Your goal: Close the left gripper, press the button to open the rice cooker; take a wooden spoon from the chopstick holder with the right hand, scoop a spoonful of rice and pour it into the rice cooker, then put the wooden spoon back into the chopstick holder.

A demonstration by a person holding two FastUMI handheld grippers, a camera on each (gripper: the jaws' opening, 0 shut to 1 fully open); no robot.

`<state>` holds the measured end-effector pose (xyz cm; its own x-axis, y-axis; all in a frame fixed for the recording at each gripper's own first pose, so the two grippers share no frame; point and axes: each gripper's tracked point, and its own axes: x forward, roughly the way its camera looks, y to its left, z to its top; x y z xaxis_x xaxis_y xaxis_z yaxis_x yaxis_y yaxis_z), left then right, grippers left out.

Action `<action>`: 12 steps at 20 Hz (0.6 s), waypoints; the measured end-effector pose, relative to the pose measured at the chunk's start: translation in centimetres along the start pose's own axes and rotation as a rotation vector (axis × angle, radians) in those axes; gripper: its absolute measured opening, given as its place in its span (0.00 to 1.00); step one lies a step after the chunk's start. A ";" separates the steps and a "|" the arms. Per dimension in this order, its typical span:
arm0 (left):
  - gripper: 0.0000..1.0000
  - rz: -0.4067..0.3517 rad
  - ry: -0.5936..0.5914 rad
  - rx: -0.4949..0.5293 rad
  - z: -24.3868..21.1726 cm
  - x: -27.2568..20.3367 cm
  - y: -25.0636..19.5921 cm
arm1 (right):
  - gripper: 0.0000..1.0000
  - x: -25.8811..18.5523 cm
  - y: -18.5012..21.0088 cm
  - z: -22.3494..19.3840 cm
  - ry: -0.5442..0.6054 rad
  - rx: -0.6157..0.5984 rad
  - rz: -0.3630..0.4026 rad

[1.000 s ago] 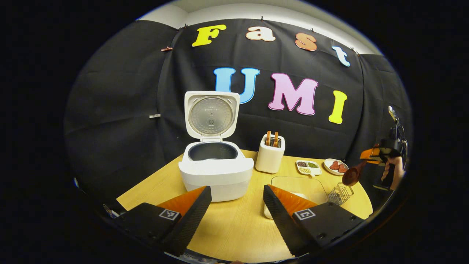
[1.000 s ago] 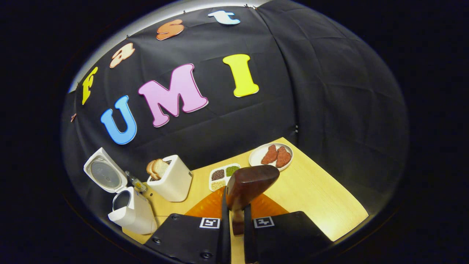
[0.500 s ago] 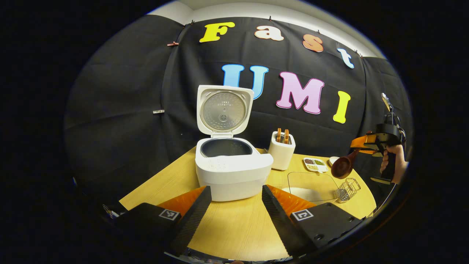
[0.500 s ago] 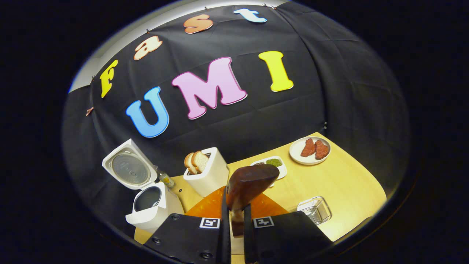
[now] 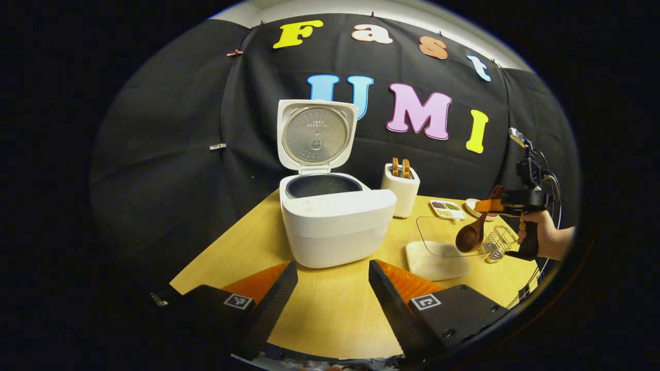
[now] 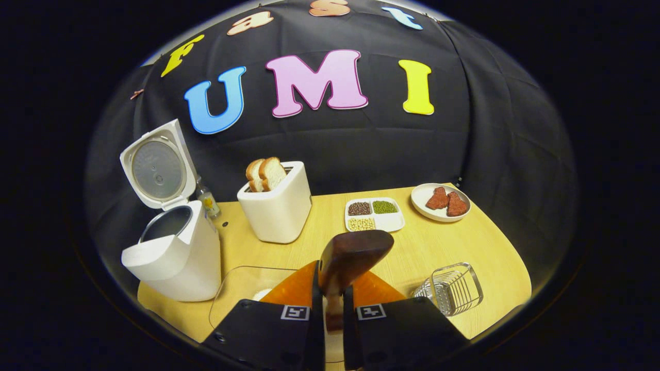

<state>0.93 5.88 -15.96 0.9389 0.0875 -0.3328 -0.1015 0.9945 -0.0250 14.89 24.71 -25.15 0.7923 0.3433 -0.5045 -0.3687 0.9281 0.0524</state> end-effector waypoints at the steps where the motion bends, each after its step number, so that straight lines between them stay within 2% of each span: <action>1: 0.96 -0.008 0.009 -0.023 -0.4 0.2 0.1 | 0.18 0.3 0.2 -0.7 0.004 -0.024 -0.011; 6: 0.96 0.007 0.033 -0.137 -1.1 1.3 1.2 | 0.18 -0.1 3.0 -3.2 0.020 -0.102 0.003; 12: 0.96 0.026 0.049 -0.137 -1.3 1.5 2.9 | 0.18 -1.1 8.4 -5.6 0.098 0.013 0.099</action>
<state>1.60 8.78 -17.76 0.9186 0.1068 -0.3806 -0.1726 0.9745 -0.1432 8.21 31.34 -28.99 0.7012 0.4178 -0.5777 -0.4358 0.8925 0.1165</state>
